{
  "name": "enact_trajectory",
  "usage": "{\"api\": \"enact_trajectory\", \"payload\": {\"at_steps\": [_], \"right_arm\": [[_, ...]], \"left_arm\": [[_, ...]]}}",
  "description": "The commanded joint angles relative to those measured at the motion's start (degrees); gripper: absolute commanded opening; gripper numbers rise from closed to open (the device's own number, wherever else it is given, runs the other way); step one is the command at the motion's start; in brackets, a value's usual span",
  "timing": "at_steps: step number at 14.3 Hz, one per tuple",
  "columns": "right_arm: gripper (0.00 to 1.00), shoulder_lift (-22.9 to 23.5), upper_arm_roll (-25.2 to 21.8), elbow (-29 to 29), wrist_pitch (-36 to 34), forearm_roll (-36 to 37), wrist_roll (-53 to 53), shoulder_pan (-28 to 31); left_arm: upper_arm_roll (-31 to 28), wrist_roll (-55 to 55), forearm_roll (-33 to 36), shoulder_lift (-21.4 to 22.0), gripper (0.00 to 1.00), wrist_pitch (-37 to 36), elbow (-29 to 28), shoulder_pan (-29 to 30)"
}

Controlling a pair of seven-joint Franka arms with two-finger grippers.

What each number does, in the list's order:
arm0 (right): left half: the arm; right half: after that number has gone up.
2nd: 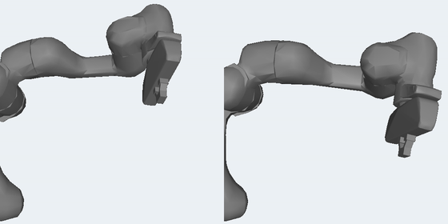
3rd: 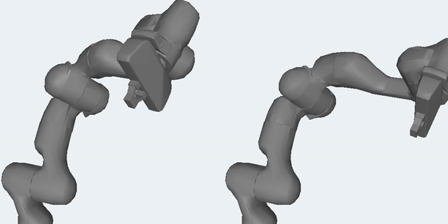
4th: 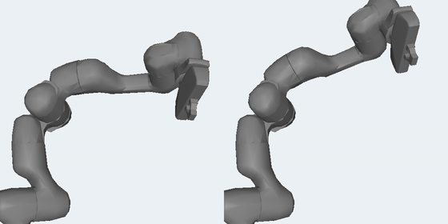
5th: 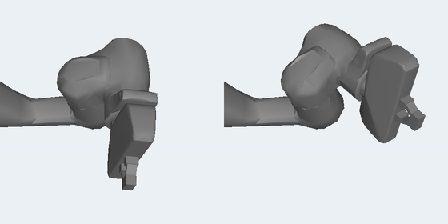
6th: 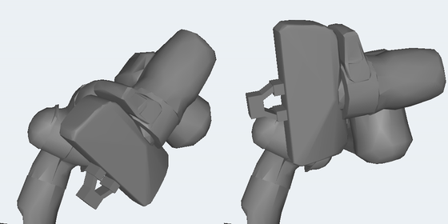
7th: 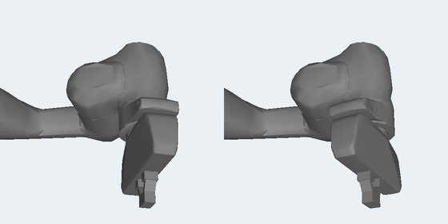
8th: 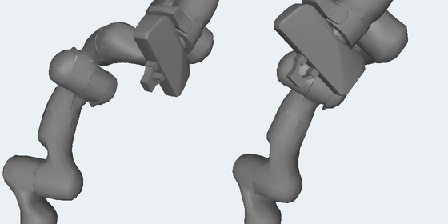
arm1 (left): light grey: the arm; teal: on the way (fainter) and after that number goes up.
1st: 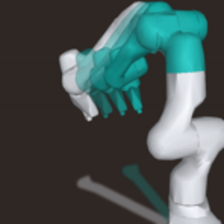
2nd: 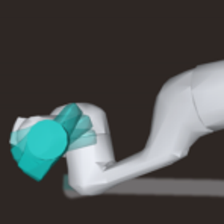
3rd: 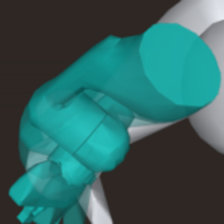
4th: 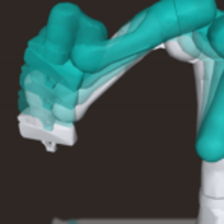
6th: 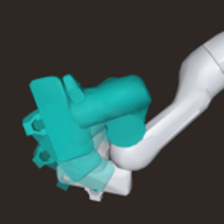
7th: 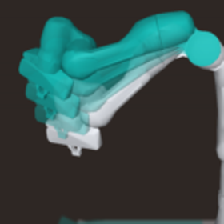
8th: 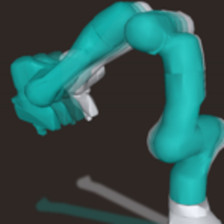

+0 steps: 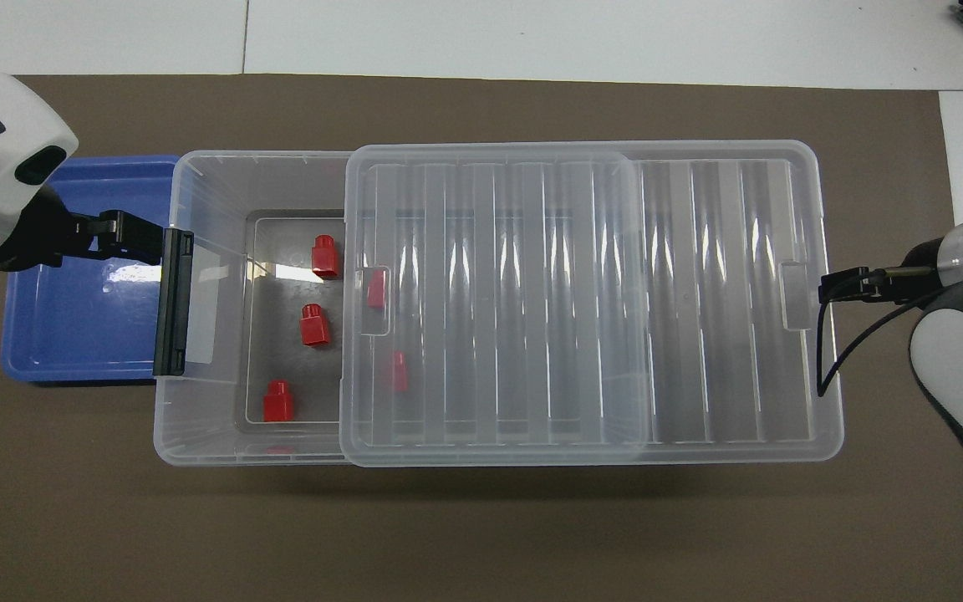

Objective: Place red block in blue tray from box
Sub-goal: 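Reach the left gripper into the open box toward a red block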

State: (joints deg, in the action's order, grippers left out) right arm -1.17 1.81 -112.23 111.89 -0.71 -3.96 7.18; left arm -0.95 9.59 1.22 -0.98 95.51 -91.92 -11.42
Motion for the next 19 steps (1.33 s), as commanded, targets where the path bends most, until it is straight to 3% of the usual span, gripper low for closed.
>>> {"api": "enact_trajectory", "payload": {"at_steps": [1, 6, 10, 12, 16, 19], "right_arm": [[1.0, -1.63, 0.82, 3.75, -4.91, 0.53, -1.14, 0.11], [1.0, -1.73, 1.26, 9.91, -11.25, 0.62, 8.77, -4.89], [1.0, -0.06, 1.26, 17.38, -16.16, 2.11, 12.04, -6.48], [1.0, 0.56, 1.26, 19.93, -18.89, 2.02, 13.09, -6.48], [1.0, -0.06, 1.09, 18.98, -19.25, 1.94, 15.3, -6.48], [1.0, -0.14, 0.91, 18.8, -19.17, 1.32, 15.3, -6.31]], "left_arm": [[-0.54, 6.73, -0.43, 4.31, 1.0, 7.73, -8.94, -2.9], [-0.63, 16.13, -0.25, 3.71, 1.0, 13.81, -13.88, -6.85], [-0.63, 27.21, 3.16, 3.36, 1.0, 24.87, -23.02, -11.24], [-0.63, 27.67, 3.61, 2.92, 1.0, 29.19, -26.8, -11.61], [-0.63, 27.58, 3.61, 1.33, 1.0, 38.5, -32.34, -11.17], [-0.72, 27.41, 3.61, -0.59, 1.0, 41.42, -32.97, -10.64]]}}
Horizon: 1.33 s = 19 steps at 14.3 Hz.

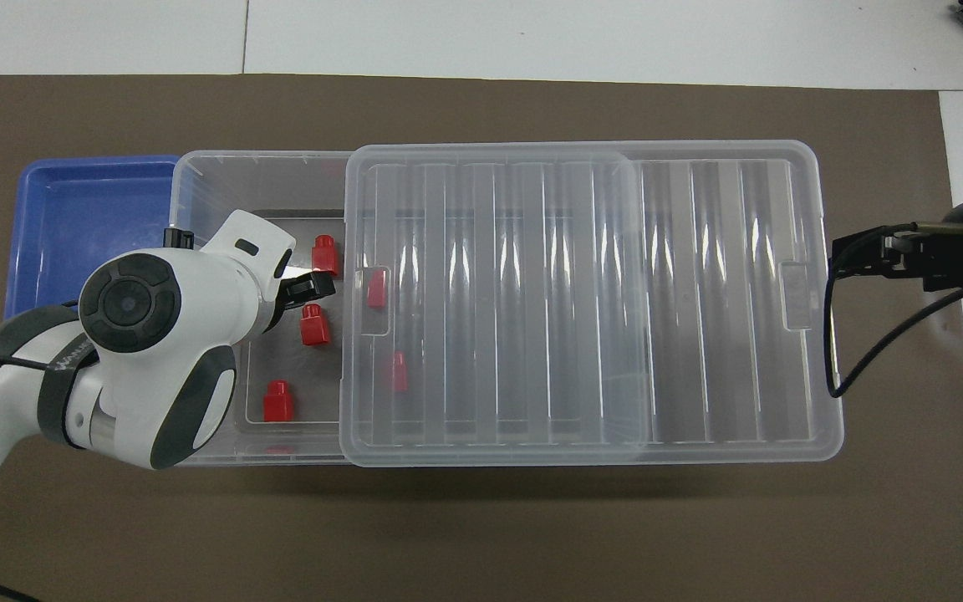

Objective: Place red block in blue tray from box
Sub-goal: 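Reach the left gripper into the open box toward a red block, then close the left gripper on the red block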

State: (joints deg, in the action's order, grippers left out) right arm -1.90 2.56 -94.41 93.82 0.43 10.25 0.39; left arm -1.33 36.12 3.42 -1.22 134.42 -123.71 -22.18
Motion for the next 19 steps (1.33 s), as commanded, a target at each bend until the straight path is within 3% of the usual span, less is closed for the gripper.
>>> {"api": "enact_trajectory", "payload": {"at_steps": [1, 9, 19], "right_arm": [[1.0, 0.58, 0.17, 0.98, -1.09, 0.1, 0.91, 0.49], [1.0, 0.58, 0.17, 0.98, -1.0, 0.01, 0.91, 0.4], [1.0, 0.58, -0.01, 0.98, -1.01, -0.08, 0.91, 0.49]], "left_arm": [[-0.34, 0.8, 1.41, -0.79, 1.0, 3.21, -1.19, 0.21], [-0.26, 0.97, 1.41, -6.07, 1.0, 7.88, -1.19, 0.56], [-0.34, 0.89, 1.58, -4.67, 1.0, 7.17, -5.93, -1.29]]}}
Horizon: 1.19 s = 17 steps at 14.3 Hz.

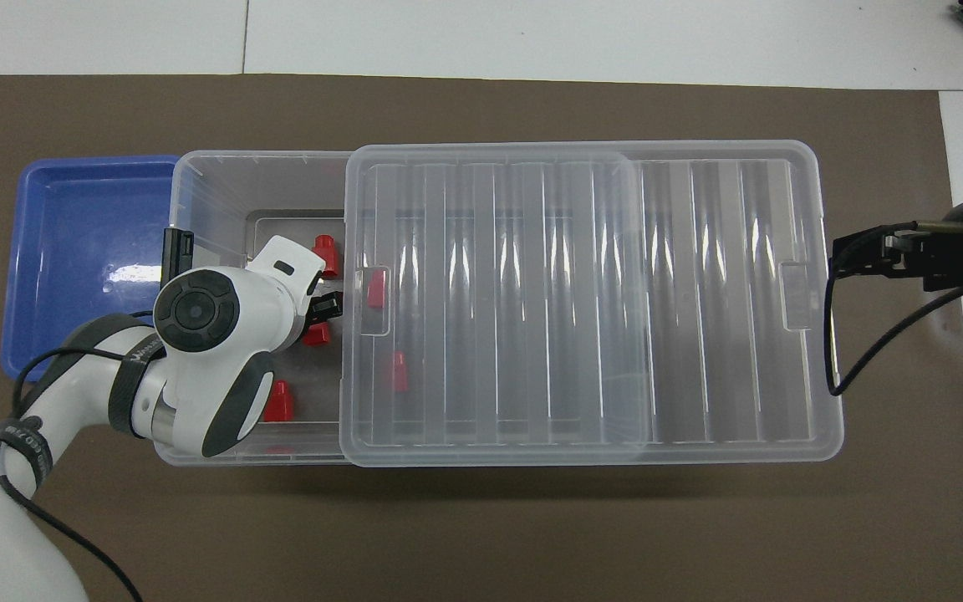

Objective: Place red block in blue tray from box
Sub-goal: 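Close the left gripper on the red block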

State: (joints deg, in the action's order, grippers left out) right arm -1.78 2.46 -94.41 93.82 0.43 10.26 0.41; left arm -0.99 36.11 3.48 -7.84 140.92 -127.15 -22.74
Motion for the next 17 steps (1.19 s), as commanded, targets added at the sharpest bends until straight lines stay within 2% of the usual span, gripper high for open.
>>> {"api": "enact_trajectory", "payload": {"at_steps": [1, 3, 5, 9, 12, 14, 15, 17], "right_arm": [[1.0, 0.46, 0.09, 0.98, -1.0, 0.01, 0.9, 0.47], [1.0, 0.46, 0.09, 0.98, -1.18, 0.01, 0.9, 0.47], [1.0, 0.46, 0.09, 0.98, -1.09, 0.01, 0.9, 0.47], [1.0, 0.38, 0.09, 0.98, -1.09, 0.01, 0.9, 0.38], [1.0, 0.38, 0.08, 0.63, -0.74, -0.08, 1.08, 0.38], [1.0, 0.38, 0.09, 0.63, -0.48, -0.08, 1.17, 0.47], [0.97, 0.29, 0.0, 0.54, -0.3, -0.08, 1.25, 0.47], [0.78, 0.29, 0.09, 0.54, -0.13, 0.01, 1.34, 0.47]], "left_arm": [[-0.68, 0.8, 1.53, 2.03, 1.0, 0.67, -2.92, -0.73], [-0.68, 0.72, 1.53, 2.47, 0.99, 0.67, -3.37, -0.73], [-0.68, 0.72, 1.53, 2.48, 0.87, 0.76, -3.89, -0.73], [-0.68, 0.8, 1.53, 2.39, 0.46, 0.85, -4.16, -0.73], [-0.76, 0.63, 1.53, 2.39, 0.0, 0.76, -4.07, -0.64], [-0.76, 0.54, 1.53, 2.3, 0.0, 0.23, -3.81, -0.2], [-0.76, 0.54, 1.53, 2.13, 0.0, -1.16, -2.85, 0.06], [-0.76, 0.36, 1.44, 1.51, 0.0, -6.77, 2.14, 0.33]]}}
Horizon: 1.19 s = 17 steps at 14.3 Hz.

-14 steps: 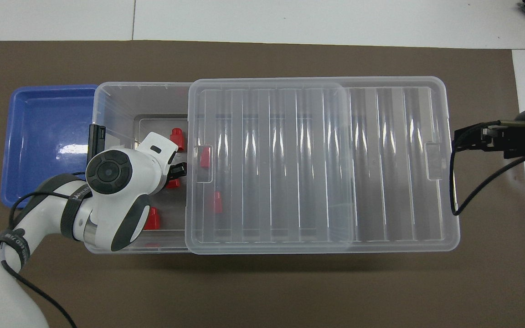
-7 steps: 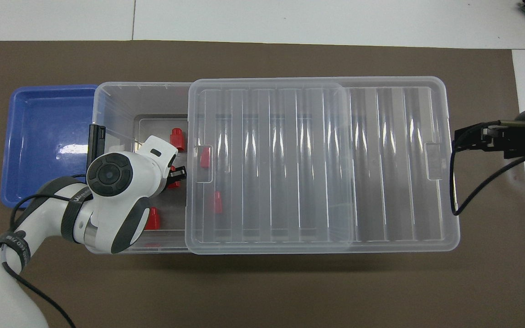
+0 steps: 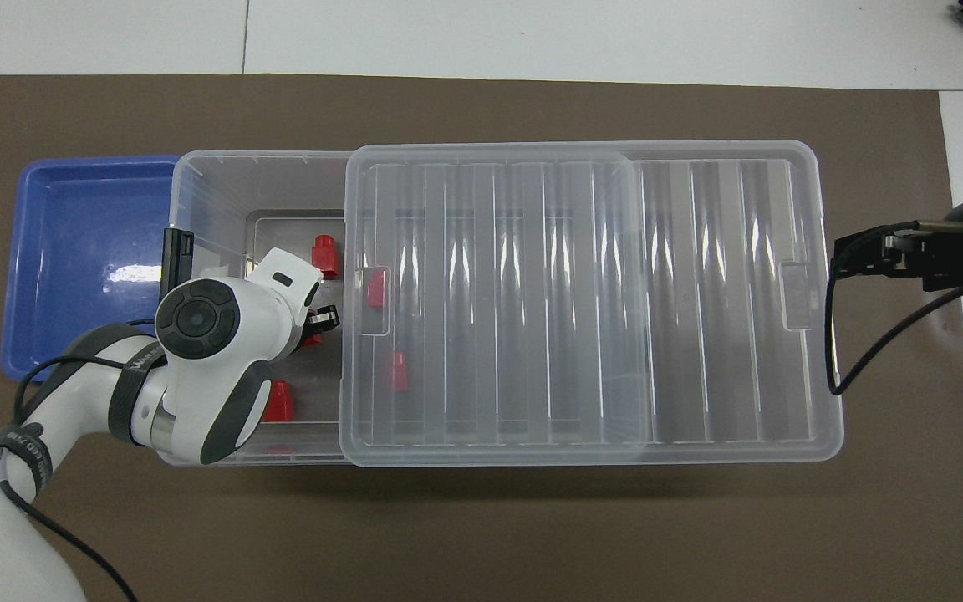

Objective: Place red block in blue tray from box
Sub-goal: 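Lift the red block and carry it over the blue tray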

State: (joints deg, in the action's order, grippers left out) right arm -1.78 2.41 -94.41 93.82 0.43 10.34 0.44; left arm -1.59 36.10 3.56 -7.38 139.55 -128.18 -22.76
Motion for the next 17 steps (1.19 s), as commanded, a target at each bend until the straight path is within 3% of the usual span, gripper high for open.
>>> {"api": "enact_trajectory", "payload": {"at_steps": [1, 2, 3, 5, 9, 12, 15, 17], "right_arm": [[0.52, 0.37, 0.06, 0.46, 0.48, -0.07, 1.0, 0.53], [0.17, 0.2, -0.03, -0.24, 1.01, -0.08, 0.83, 0.79], [0.0, 0.11, 0.05, -0.77, 1.28, -0.08, 0.39, 1.31], [0.0, -0.06, -0.12, -2.26, 3.11, -0.25, -3.28, 1.58], [0.0, -2.62, -0.3, -16.75, 21.28, -0.25, -4.18, 5.96], [0.0, -1.3, -0.3, -19.58, 25.09, -0.25, -3.74, 6.68], [0.0, 0.64, -0.3, -20.2, 27.55, -0.25, -3.92, 6.68], [0.0, 0.72, -0.3, -20.37, 27.56, -0.25, -4.01, 6.5]], "left_arm": [[-0.17, 0.38, 1.36, 1.05, 0.0, -9.17, 6.25, 0.35], [-0.35, 0.21, 1.36, 1.05, 0.0, -13.04, 9.15, 0.44], [-0.44, 0.12, 1.36, 1.14, 0.0, -17.52, 12.75, 0.79], [-0.35, -0.93, 1.28, 1.4, 0.0, -24.3, 18.29, 2.45], [-0.52, -7.26, 0.75, 1.84, 0.0, -37.48, 27.35, 4.21], [-0.79, -15.32, 0.49, 2.02, 0.0, -44.35, 33.68, 8.59], [-0.88, -29.8, 0.31, 2.02, 0.0, -42.63, 33.97, 15.44], [-0.88, -37.21, 0.05, 3.15, 0.0, -37.36, 30.39, 20.11]]}}
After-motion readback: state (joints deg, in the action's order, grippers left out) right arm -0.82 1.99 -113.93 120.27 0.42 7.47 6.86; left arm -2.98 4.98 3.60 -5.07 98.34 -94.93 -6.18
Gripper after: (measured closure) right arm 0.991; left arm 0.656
